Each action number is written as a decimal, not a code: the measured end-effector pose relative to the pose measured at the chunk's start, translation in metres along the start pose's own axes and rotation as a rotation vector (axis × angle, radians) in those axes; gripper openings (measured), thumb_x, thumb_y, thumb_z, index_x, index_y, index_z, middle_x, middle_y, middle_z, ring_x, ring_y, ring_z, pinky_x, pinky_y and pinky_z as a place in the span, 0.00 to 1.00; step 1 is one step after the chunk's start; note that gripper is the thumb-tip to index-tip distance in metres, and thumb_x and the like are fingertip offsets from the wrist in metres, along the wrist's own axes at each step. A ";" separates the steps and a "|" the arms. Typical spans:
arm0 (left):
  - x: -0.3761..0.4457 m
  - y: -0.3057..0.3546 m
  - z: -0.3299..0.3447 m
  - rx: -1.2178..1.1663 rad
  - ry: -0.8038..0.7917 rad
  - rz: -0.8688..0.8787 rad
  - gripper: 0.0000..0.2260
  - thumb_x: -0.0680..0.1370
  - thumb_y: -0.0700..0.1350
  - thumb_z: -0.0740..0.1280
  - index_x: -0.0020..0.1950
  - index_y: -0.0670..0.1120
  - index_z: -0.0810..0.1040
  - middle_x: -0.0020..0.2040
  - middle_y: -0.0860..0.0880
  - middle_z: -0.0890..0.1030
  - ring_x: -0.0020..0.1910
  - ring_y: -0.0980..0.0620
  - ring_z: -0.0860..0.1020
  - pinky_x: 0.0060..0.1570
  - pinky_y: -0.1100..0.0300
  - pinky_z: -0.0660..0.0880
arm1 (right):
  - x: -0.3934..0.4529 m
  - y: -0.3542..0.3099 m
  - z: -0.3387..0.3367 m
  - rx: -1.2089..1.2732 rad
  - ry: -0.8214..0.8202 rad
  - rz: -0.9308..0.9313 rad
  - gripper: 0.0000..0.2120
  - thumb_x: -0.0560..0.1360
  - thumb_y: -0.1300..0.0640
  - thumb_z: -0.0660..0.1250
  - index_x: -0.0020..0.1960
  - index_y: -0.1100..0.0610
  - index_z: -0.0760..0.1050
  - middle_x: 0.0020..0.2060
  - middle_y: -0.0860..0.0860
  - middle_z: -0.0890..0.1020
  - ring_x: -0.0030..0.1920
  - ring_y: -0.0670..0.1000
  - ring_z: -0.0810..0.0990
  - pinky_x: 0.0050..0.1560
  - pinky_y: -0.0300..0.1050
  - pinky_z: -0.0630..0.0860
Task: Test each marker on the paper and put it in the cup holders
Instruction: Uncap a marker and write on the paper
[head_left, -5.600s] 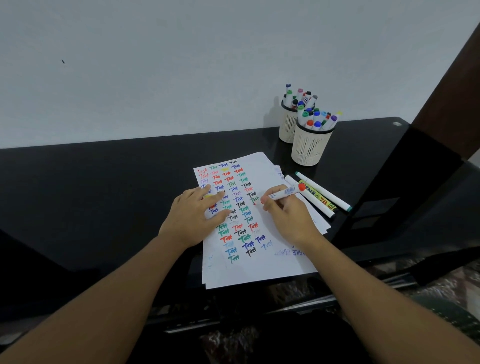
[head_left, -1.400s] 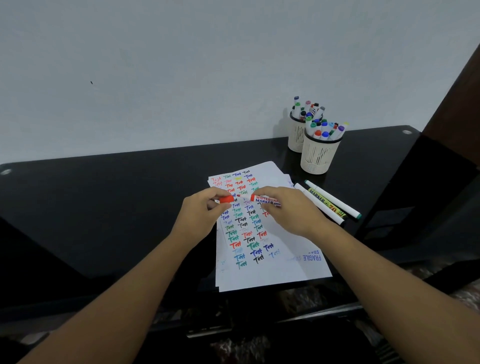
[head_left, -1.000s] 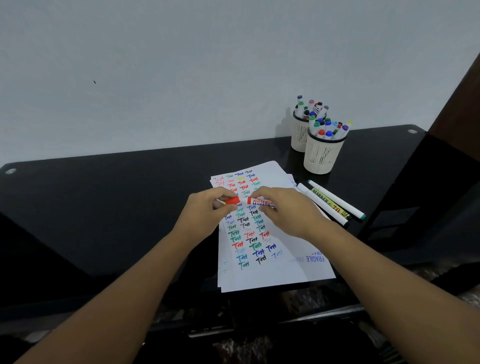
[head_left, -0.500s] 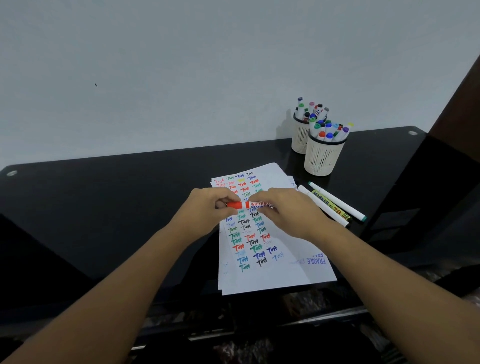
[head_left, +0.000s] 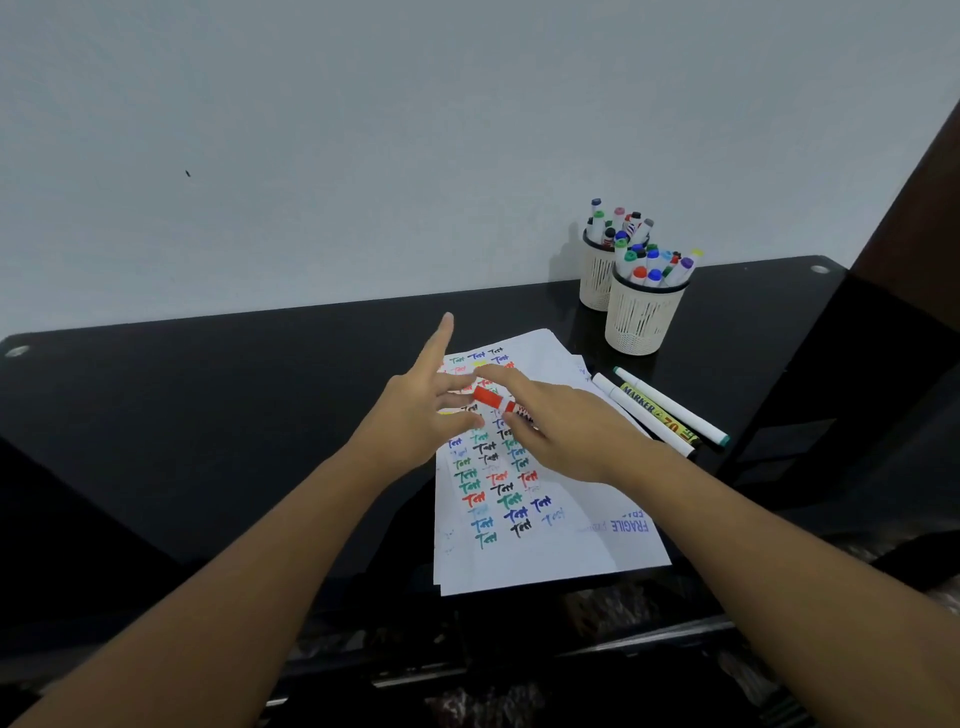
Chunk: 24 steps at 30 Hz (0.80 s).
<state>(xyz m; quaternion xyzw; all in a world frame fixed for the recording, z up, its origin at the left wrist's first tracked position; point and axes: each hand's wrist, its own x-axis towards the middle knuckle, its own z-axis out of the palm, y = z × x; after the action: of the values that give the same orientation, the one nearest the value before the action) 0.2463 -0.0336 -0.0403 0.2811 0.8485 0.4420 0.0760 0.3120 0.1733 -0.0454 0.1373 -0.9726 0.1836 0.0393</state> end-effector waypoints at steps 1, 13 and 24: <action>0.002 -0.004 -0.001 0.016 -0.014 -0.019 0.51 0.74 0.45 0.77 0.81 0.62 0.42 0.72 0.49 0.75 0.65 0.54 0.79 0.58 0.58 0.79 | 0.000 0.003 -0.001 0.010 0.012 0.014 0.26 0.87 0.49 0.54 0.80 0.36 0.50 0.64 0.49 0.80 0.50 0.48 0.81 0.50 0.49 0.81; 0.018 -0.051 0.009 0.566 -0.222 -0.159 0.43 0.70 0.76 0.58 0.81 0.59 0.56 0.82 0.51 0.56 0.81 0.45 0.53 0.78 0.41 0.54 | 0.005 0.007 0.009 0.197 0.057 0.197 0.24 0.83 0.53 0.61 0.73 0.35 0.58 0.39 0.48 0.80 0.36 0.52 0.80 0.41 0.54 0.82; 0.022 -0.063 0.006 0.530 -0.107 -0.115 0.36 0.73 0.72 0.64 0.78 0.59 0.64 0.79 0.53 0.63 0.77 0.47 0.59 0.75 0.41 0.60 | 0.022 0.014 -0.005 0.680 0.104 0.466 0.16 0.86 0.58 0.54 0.64 0.45 0.76 0.58 0.49 0.82 0.45 0.49 0.87 0.56 0.51 0.84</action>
<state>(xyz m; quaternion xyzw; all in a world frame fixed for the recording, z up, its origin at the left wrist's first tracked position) 0.2042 -0.0454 -0.0910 0.2656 0.9438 0.1839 0.0695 0.2870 0.1815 -0.0428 -0.0909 -0.8583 0.5050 -0.0017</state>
